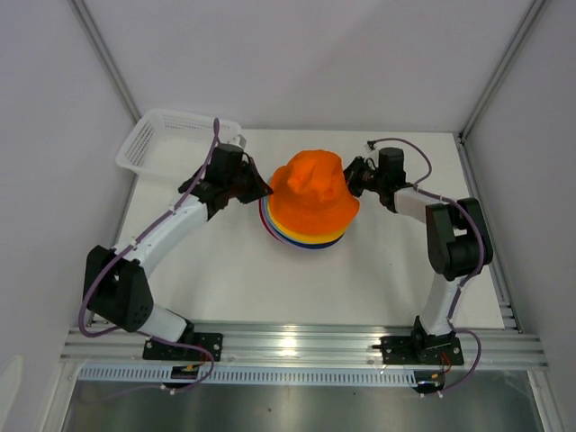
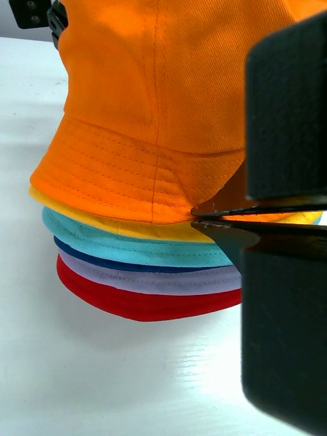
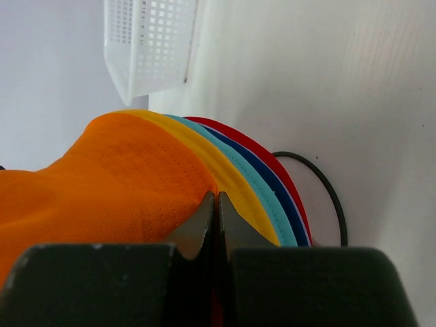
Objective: Stack the hats
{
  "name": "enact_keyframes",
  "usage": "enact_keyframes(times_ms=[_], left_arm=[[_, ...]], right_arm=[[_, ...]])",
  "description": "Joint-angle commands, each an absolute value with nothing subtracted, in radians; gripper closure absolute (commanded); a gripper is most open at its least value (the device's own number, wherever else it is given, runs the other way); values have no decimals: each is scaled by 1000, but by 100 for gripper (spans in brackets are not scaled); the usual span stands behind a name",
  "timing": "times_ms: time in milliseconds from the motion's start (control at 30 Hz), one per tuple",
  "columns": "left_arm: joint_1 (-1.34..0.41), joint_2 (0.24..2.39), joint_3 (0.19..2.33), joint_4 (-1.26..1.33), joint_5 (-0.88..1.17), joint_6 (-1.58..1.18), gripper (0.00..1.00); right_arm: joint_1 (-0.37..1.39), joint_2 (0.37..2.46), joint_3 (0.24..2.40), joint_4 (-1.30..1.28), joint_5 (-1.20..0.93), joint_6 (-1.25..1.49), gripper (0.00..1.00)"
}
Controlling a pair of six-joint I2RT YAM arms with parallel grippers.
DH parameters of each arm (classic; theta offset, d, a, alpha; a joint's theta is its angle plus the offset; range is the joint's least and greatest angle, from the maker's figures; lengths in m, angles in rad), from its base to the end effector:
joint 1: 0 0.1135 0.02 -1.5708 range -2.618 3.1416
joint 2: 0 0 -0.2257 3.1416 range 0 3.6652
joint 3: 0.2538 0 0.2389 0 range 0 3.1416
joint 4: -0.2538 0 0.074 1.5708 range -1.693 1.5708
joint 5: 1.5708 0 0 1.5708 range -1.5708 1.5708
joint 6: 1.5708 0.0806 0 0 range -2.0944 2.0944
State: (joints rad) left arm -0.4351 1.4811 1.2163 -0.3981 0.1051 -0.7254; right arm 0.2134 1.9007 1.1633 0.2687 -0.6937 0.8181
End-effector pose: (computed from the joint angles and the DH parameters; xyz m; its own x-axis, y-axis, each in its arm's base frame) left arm 0.3231 -0.1595 0.2408 -0.7454 -0.3811 -0.5469 -0.0005 0.8208 -0.5712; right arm 0.4054 0.1406 0.1545 -0.8275 0.3949 -0.3991 -0.1702 0.5009 0.8486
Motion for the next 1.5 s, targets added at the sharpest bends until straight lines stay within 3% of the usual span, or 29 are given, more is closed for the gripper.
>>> enact_keyframes(times_ms=[0, 167, 300, 400, 433, 533, 733, 967, 1133, 1300, 1467], left_arm=[[-425, 1442, 1151, -414, 61, -710, 99], [-425, 1390, 1080, -364, 70, -687, 99], [-425, 1333, 1042, -315, 110, -681, 99], [-426, 1273, 1016, -299, 114, -681, 99], [-426, 1260, 1003, -298, 106, -684, 99], [-426, 1195, 950, -281, 97, -707, 99], [-440, 1063, 813, -233, 78, -759, 98], [-506, 982, 720, -216, 22, -793, 99], [-560, 945, 669, -204, -41, -824, 99], [-589, 948, 640, -189, -58, -845, 99], [-607, 942, 638, -189, -80, -850, 99]], right_arm=[[238, 1890, 1083, 259, -620, 770, 100], [262, 1821, 948, 455, -574, 787, 100], [258, 1810, 982, 442, -601, 789, 98], [244, 1776, 1078, 278, -566, 729, 76], [233, 1766, 1103, 232, -531, 721, 62], [175, 1723, 1189, 83, -497, 730, 36], [74, 1580, 1226, -100, -434, 736, 18], [130, 1321, 979, -17, -374, 902, 13], [254, 1168, 792, 96, -201, 1003, 9], [313, 1144, 648, 294, -115, 1054, 10], [313, 1160, 624, 383, -115, 1075, 17]])
